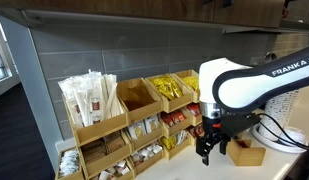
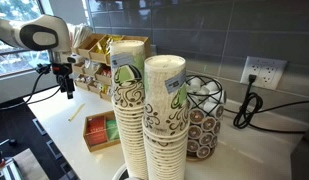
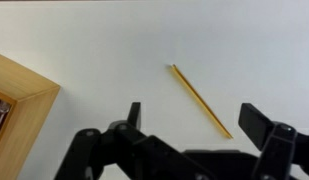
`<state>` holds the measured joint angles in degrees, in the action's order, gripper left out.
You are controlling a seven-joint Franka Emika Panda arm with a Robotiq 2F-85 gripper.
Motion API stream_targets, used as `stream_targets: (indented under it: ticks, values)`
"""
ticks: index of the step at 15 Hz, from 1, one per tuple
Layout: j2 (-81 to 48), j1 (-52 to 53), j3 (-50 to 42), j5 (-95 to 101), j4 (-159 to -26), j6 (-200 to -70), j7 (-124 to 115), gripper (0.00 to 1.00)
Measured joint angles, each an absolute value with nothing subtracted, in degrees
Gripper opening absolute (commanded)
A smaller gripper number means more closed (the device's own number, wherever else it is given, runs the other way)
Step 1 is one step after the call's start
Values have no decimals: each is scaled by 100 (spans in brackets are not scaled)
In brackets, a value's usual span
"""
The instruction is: Pick up the straw on the counter and put it in the empty compartment
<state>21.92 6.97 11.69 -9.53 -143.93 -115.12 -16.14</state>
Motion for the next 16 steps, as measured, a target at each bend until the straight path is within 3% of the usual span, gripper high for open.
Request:
stream_targets:
  ticks: [11,16]
  values:
    - [2166,740,1179,-946,-14387,-11566,-1421,100]
    - [1725,1135,1304,-915,-14426,-12635,-408,100]
